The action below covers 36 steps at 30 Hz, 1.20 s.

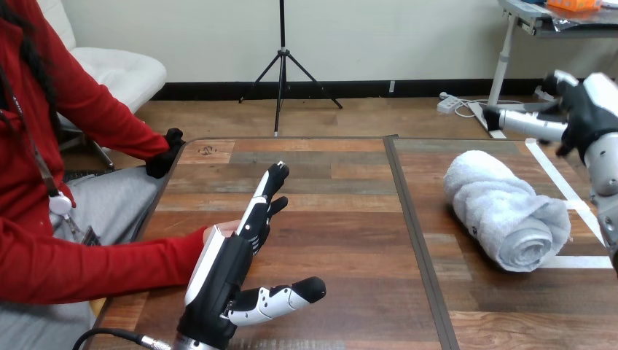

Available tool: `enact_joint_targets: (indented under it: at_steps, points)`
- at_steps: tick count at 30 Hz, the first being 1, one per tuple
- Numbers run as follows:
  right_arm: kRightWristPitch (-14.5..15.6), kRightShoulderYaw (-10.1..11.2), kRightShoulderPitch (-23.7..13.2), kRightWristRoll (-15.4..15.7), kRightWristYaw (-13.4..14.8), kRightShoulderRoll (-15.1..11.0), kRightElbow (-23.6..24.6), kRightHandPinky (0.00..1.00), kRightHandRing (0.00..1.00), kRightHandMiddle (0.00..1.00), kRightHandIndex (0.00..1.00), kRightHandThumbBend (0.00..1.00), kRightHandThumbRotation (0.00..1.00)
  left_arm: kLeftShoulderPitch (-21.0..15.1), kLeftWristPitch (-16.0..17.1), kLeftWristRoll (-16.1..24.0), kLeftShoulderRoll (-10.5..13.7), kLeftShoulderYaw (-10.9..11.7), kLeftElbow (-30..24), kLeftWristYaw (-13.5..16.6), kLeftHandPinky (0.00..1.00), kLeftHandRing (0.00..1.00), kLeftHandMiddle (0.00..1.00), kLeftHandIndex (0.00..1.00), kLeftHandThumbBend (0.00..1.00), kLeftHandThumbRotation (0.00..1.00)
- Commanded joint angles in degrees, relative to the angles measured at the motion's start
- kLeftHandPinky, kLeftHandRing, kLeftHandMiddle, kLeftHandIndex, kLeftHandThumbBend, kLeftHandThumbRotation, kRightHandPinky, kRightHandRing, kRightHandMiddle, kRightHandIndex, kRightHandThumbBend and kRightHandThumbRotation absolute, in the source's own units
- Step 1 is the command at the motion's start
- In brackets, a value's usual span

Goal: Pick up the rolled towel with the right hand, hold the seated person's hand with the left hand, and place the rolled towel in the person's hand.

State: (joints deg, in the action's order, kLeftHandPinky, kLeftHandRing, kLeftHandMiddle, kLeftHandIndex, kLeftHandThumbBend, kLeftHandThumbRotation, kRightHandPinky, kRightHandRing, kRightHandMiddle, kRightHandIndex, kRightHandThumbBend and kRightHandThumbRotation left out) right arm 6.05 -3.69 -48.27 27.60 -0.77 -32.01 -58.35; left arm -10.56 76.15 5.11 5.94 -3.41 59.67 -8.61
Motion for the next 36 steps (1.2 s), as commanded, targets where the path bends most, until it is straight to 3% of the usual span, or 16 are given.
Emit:
enact_joint_targets:
  at_steps: [1, 7, 10, 13, 15, 19, 28, 36]
  points:
    - [0.75, -4.49, -14.6, 3.43, -0.12, -0.94, -9.08, 0.42, 0.57, 0.65, 0.95, 1.0, 0.68, -2.18, 1.46, -0.08, -0.03, 0.57, -2.53, 0.53, 0.94, 1.0, 1.0, 1.0, 1.0, 0.6]
    - [2.07, -6.48, -15.92, 4.4, 0.12, -0.07, -12.11, 0.4, 0.54, 0.63, 0.94, 1.0, 0.72, -1.92, 1.46, -0.19, -0.06, 0.57, -2.75, 0.53, 0.94, 1.0, 1.0, 1.0, 1.0, 0.6]
    - [2.02, -7.44, -16.09, 4.92, 0.19, 0.21, -13.16, 0.43, 0.57, 0.65, 0.92, 1.0, 0.73, -1.7, 1.56, -0.16, -0.06, 0.59, -2.94, 0.57, 0.94, 1.0, 1.0, 1.0, 1.0, 0.61]
    - [1.94, -8.56, -16.17, 5.52, 0.54, 0.53, -14.15, 0.44, 0.56, 0.63, 0.87, 1.0, 0.74, -1.56, 1.75, 0.14, -0.04, 0.72, -3.06, 0.81, 0.94, 1.0, 1.0, 1.0, 1.0, 0.61]
    - [2.08, -9.14, -16.28, 5.83, 0.79, 0.73, -14.67, 0.41, 0.5, 0.57, 0.78, 1.0, 0.76, -1.45, 1.91, 0.3, -0.04, 0.8, -3.15, 0.93, 0.93, 1.0, 1.0, 1.0, 1.0, 0.61]
    - [2.95, -10.33, -16.46, 6.64, 0.77, 1.38, -15.82, 0.39, 0.47, 0.55, 0.72, 1.0, 0.77, -1.29, 2.33, 0.43, 0.01, 0.9, -3.09, 1.03, 0.93, 1.0, 1.0, 1.0, 1.0, 0.62]
    - [3.71, -11.14, -15.96, 6.29, 0.99, 2.44, -17.31, 0.42, 0.56, 0.65, 0.78, 1.0, 0.78, -0.63, 2.41, 0.53, 0.18, 0.88, -3.71, 1.11, 0.93, 1.0, 1.0, 1.0, 1.0, 0.62]
    - [3.89, -12.63, -14.94, 7.12, 1.44, 3.08, -18.12, 0.4, 0.5, 0.59, 0.73, 1.0, 0.79, -0.13, 3.2, 0.36, 0.35, 0.86, -3.96, 1.19, 0.93, 1.0, 1.0, 1.0, 1.0, 0.63]
